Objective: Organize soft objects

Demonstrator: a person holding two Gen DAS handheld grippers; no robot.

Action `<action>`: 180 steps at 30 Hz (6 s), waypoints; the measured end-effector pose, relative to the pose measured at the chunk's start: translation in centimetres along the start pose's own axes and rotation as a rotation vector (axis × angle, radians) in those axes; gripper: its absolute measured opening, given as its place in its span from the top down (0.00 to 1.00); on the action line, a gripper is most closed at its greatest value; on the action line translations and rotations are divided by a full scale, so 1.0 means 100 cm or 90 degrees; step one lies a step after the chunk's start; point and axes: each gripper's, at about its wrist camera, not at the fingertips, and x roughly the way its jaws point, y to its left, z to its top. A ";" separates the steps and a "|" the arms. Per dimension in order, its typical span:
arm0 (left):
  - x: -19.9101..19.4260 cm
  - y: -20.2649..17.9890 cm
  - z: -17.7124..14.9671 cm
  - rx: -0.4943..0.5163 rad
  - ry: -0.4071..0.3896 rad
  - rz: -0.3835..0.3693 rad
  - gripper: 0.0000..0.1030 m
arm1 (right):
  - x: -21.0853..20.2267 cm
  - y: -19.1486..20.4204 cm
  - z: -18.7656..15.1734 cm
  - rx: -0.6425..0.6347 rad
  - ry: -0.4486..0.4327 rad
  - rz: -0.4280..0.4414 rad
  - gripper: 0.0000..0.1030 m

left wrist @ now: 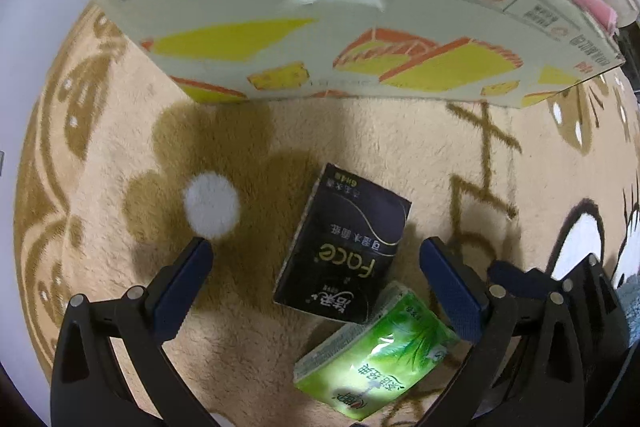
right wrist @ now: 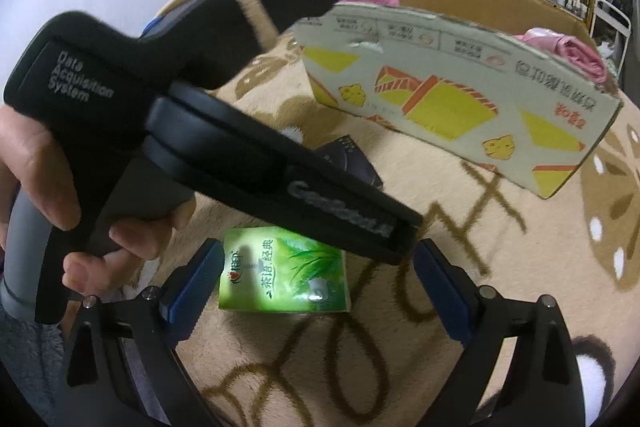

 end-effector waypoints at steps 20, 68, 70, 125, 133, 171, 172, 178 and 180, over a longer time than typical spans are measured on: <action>-0.003 0.028 -0.004 -0.016 -0.001 0.004 0.59 | 0.029 0.015 -0.006 -0.033 0.051 0.009 0.12; -0.214 0.030 -0.010 -0.129 -0.506 0.113 0.60 | -0.081 -0.049 0.057 0.063 -0.205 -0.137 0.25; -0.218 0.027 -0.007 -0.123 -0.522 0.117 0.60 | -0.083 -0.052 0.062 0.061 -0.212 -0.143 0.25; -0.187 -0.003 0.021 -0.093 -0.485 0.160 0.01 | -0.097 -0.109 0.102 0.112 -0.218 -0.180 0.00; -0.213 -0.004 -0.011 -0.109 -0.509 0.176 0.01 | -0.128 -0.094 0.092 0.107 -0.245 -0.174 0.00; -0.249 0.005 -0.137 -0.185 -0.608 0.209 0.00 | -0.190 -0.060 0.011 0.084 -0.355 -0.144 0.00; -0.246 0.004 -0.135 -0.184 -0.604 0.208 0.00 | -0.189 -0.062 0.009 0.085 -0.357 -0.143 0.00; -0.227 -0.005 -0.125 -0.156 -0.582 0.224 0.00 | -0.179 -0.077 0.003 0.095 -0.352 -0.155 0.00; -0.223 -0.006 -0.123 -0.154 -0.575 0.224 0.00 | -0.175 -0.081 0.002 0.099 -0.345 -0.154 0.00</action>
